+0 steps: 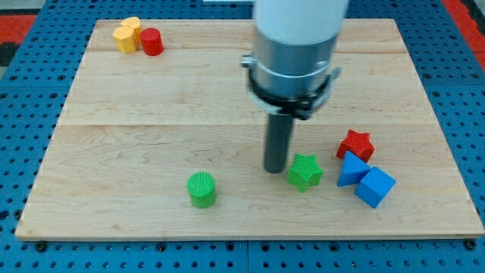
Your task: Push the green circle left to the red star
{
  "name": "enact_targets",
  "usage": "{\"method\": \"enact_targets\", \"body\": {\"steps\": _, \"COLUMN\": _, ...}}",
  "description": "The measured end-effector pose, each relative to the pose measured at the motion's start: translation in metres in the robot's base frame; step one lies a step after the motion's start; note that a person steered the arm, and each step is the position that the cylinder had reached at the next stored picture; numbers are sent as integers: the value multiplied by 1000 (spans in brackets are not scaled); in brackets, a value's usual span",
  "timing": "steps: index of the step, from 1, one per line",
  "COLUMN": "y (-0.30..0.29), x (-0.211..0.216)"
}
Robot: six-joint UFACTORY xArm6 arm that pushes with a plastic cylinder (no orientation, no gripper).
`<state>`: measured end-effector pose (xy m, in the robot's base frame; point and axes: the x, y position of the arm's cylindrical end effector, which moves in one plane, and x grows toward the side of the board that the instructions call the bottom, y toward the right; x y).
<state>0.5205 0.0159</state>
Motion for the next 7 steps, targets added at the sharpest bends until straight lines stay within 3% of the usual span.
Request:
{"method": "enact_targets", "body": {"steps": 1, "y": -100, "x": -1}}
{"method": "enact_targets", "body": {"steps": 2, "y": -158, "x": 11}}
{"method": "enact_targets", "body": {"steps": 3, "y": -102, "x": 65}}
{"method": "enact_targets", "body": {"steps": 4, "y": -30, "x": 63}}
{"method": "enact_targets", "body": {"steps": 6, "y": -80, "x": 32}}
{"method": "enact_targets", "body": {"steps": 7, "y": -51, "x": 7}}
